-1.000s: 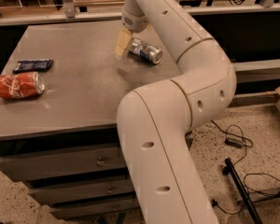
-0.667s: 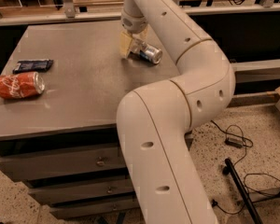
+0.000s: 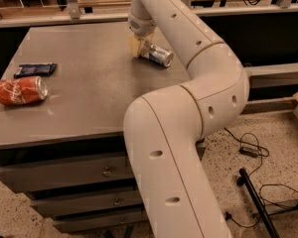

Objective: Place redbull can upright

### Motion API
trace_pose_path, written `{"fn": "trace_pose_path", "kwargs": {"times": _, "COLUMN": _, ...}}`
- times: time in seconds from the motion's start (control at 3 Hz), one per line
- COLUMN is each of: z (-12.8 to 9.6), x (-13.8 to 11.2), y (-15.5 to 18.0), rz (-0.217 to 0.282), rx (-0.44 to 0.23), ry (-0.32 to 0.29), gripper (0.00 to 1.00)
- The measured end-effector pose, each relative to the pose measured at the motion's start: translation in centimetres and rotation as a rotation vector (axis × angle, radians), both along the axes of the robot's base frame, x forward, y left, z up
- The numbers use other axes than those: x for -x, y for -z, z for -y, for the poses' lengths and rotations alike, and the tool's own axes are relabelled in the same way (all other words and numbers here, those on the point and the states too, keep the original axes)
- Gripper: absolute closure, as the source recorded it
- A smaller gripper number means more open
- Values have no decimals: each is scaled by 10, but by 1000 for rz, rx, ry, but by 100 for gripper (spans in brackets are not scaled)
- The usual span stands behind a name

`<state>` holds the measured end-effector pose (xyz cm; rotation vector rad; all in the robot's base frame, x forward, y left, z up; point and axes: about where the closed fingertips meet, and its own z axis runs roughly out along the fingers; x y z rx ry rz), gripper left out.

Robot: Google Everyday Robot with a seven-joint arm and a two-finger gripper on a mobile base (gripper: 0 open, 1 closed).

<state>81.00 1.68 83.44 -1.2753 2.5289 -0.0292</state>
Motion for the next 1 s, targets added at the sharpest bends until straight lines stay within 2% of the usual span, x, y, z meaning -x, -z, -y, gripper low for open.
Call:
{"fn": "trace_pose_path", "kwargs": {"times": 0.33, "z": 0, "x": 0, "y": -1, "rz": 0, "rx": 0, "ry": 0, "gripper": 100}}
{"fn": "trace_pose_path", "kwargs": {"times": 0.67, "z": 11, "x": 2, "y": -21, "rz": 44, "rx": -24, "ry": -49, "gripper": 100}}
{"fn": "trace_pose_path", "kwargs": {"times": 1.0, "z": 30, "x": 16, "y": -71, "rz": 134, "rx": -51, "ry": -125, "gripper": 100}}
